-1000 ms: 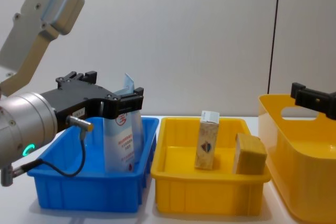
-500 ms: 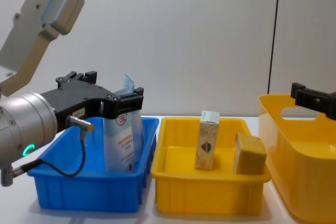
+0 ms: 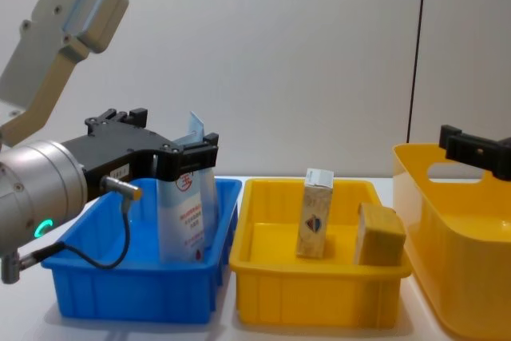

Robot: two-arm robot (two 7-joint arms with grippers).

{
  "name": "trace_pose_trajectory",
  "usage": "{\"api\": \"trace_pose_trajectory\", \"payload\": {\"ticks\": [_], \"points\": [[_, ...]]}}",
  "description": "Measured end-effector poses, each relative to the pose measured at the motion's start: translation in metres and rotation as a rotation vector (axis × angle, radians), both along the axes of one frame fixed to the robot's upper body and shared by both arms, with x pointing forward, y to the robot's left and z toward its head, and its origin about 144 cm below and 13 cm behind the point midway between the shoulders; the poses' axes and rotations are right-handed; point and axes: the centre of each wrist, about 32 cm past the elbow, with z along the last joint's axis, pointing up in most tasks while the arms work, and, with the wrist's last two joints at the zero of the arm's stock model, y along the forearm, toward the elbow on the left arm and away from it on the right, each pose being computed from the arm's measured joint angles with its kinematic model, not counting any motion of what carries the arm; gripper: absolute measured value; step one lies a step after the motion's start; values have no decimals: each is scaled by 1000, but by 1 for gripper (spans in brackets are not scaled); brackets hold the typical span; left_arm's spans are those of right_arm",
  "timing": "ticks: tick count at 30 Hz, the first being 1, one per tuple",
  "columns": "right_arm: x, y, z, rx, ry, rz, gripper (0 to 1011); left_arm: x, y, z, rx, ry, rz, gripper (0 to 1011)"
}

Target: Bimanual collaborative sorting of washing and personal care products

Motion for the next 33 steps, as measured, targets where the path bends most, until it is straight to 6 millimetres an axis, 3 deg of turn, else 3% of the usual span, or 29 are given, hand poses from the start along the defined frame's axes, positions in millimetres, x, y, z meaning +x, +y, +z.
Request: {"api": "trace_pose_trajectory", "payload": {"ticks": [22, 33], "points": [[21, 17, 41, -67, 182, 118, 1002, 0, 0, 0, 0, 0, 0, 1001], [26, 30, 48, -85, 249, 113, 1002, 0, 0, 0, 0, 0, 0, 1001]]}}
